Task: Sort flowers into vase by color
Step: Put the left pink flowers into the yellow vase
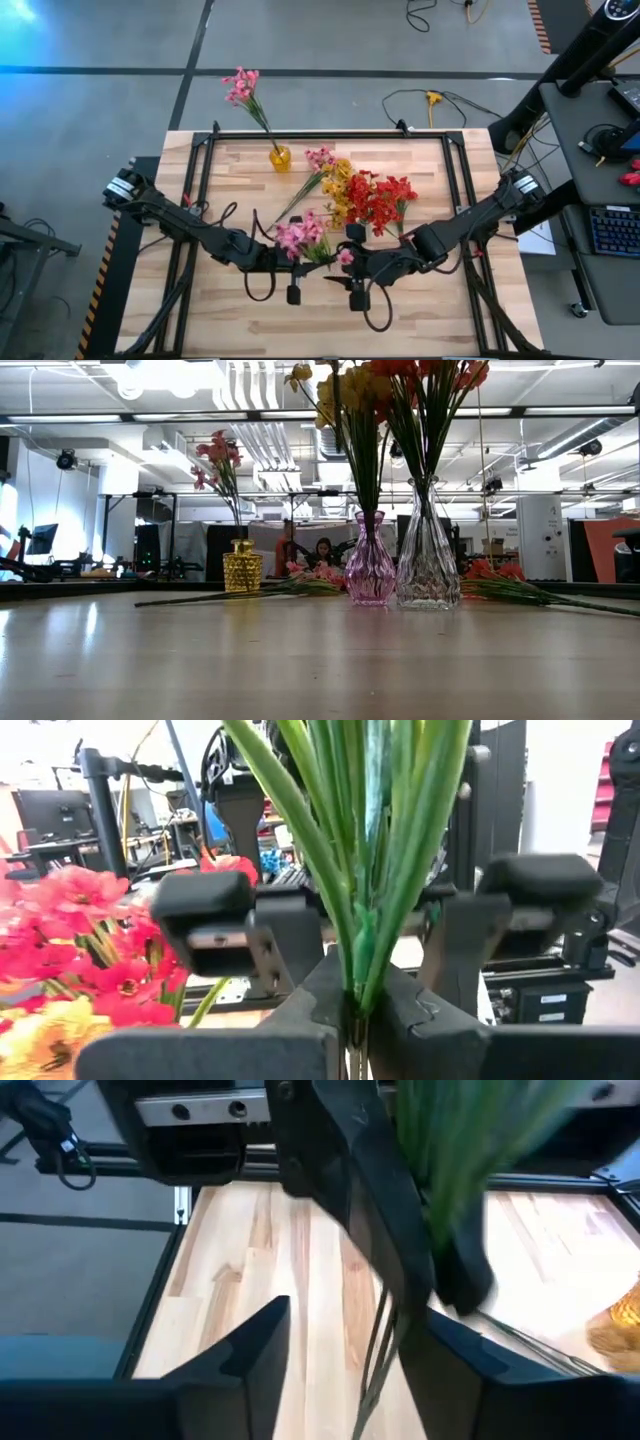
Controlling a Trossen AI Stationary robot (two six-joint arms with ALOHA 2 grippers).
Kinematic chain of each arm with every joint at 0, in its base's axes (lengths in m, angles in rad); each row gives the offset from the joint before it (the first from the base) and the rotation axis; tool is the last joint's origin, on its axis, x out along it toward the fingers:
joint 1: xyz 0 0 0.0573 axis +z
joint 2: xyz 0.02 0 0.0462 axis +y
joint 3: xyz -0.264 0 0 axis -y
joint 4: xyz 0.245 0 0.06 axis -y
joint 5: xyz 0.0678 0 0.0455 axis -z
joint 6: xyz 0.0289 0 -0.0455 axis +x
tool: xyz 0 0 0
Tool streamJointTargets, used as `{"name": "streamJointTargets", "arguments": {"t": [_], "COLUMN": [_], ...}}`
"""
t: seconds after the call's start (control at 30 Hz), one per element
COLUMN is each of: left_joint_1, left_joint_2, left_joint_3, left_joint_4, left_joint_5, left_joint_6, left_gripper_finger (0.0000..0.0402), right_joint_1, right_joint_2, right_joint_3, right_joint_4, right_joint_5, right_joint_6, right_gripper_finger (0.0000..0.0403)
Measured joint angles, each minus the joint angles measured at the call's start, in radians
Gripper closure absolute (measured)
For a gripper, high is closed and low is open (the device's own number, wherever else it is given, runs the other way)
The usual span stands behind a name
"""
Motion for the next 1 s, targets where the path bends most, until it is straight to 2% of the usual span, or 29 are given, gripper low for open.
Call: {"name": "streamJointTargets", "arguments": {"t": [0.23, 0.5, 0.57, 0.77, 1.0], "left_joint_1": [-0.004, -0.015, -0.015, -0.003, 0.099], "left_joint_2": [-0.099, -0.265, -0.31, -0.413, -0.48], "left_joint_3": [0.0, -0.001, -0.001, -0.001, -0.008], "left_joint_4": [-0.146, -0.337, -0.38, -0.529, -0.578], "left_joint_5": [-0.009, -0.059, -0.112, -0.356, -0.381], "left_joint_6": [-0.007, -0.004, 0.002, 0.055, 0.127], "left_gripper_finger": [0.04, 0.04, 0.04, 0.04, 0.0401], "right_joint_1": [0.003, 0.016, 0.021, 0.024, 0.011], "right_joint_2": [-0.059, -0.124, -0.144, -0.185, -0.2], "right_joint_3": [0.0, 0.0, 0.0, 0.0, 0.0], "right_joint_4": [-0.061, -0.12, -0.128, -0.138, -0.153], "right_joint_5": [-0.004, -0.005, -0.005, -0.005, 0.003], "right_joint_6": [0.035, 0.044, 0.043, 0.004, -0.054], "right_gripper_finger": [0.0197, 0.0197, 0.0197, 0.0197, 0.0197]}}
